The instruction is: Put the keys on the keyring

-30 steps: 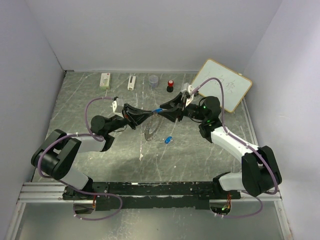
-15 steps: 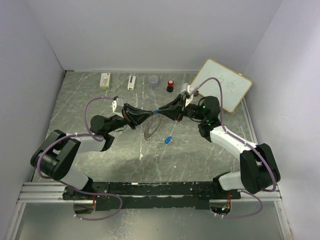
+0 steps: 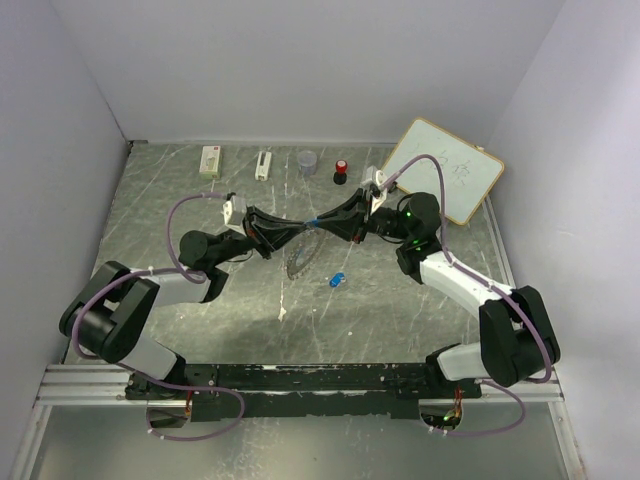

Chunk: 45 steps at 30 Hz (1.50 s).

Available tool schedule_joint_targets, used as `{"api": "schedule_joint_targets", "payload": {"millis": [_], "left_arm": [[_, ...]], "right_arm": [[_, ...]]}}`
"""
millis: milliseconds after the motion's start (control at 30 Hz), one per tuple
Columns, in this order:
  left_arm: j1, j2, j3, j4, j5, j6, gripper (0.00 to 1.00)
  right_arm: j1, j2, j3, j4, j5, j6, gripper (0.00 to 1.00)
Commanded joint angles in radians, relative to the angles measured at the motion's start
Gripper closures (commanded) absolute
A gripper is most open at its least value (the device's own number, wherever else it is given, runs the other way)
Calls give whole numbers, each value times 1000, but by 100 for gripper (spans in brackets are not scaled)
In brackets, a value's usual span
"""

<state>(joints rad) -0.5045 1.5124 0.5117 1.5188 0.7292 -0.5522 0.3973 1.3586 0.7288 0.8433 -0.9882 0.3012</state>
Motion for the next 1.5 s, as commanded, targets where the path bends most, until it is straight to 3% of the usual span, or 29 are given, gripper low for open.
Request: {"api": "schedule_joint_targets", "payload": {"millis": [0,100,233,400,500,533,600,833,1100,1467], "left_arm": [[7,-36,33,290,15,-16,93],[7,-37,34,290,15,-16,93],[7,-36,34,290,17,-18,93],[11,-31,30,276,4,-12,91],[24,-44,12,221,-27,8,46],[29,-57,-1,199,-46,23,26],[40,-94,-20,147,-75,57,16],[44,-226,18,-151,-90,208,16],[44,-223,208,-574,10,409,21],[30,-135,354,-759,46,532,24]], "right_arm": [[-11,14,12,53,-19,20,84],[-11,18,14,59,-28,26,86],[-13,17,13,65,-33,27,100],[-22,-12,9,57,-20,18,100],[-26,-51,48,-87,11,-71,100],[-26,-64,66,-156,30,-106,100],[-26,-86,102,-270,55,-176,100],[-31,-89,217,-513,77,-300,100],[-31,-36,441,-917,126,-504,100],[-29,24,571,-1208,128,-663,100]]}}
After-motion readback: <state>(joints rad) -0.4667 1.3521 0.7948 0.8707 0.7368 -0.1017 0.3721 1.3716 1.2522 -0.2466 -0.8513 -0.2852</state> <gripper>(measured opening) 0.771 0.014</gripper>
